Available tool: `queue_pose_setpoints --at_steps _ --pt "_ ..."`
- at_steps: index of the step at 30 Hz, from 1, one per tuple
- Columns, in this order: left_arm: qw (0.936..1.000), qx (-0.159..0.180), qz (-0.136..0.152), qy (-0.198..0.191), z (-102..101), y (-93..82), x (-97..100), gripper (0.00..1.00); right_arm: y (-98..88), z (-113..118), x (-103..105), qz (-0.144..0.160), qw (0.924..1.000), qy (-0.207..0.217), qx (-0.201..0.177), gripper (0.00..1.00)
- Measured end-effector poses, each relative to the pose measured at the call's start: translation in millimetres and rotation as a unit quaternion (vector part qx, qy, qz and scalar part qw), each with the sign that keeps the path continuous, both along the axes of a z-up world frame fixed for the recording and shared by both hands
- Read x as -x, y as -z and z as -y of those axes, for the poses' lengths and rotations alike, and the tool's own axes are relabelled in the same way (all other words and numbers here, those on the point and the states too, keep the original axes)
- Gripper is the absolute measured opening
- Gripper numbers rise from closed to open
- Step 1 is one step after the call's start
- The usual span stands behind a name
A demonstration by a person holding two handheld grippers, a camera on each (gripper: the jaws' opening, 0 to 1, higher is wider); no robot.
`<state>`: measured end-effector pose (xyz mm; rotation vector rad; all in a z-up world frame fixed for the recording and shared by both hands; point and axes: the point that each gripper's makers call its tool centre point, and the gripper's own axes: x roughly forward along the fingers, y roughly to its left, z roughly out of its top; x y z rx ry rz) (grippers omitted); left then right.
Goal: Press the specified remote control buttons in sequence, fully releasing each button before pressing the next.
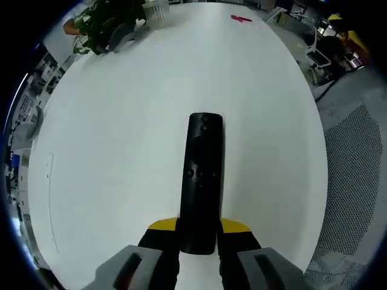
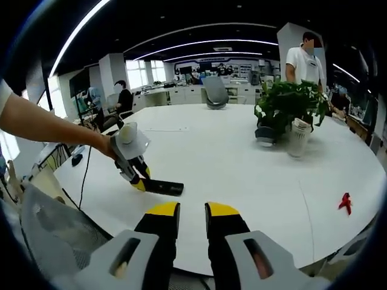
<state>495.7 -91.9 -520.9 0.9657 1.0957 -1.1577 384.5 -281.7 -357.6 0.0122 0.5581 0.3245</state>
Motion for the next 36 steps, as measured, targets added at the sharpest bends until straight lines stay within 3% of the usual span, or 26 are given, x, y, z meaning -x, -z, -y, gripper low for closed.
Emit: queue_pose_setpoints --at_steps 36 --pt "0.9995 0.025 0.003 0.019 0 0.2 81.8 0.23 1.9 -11 4 -0.004 0.9995 -0.031 0.005 0.18"
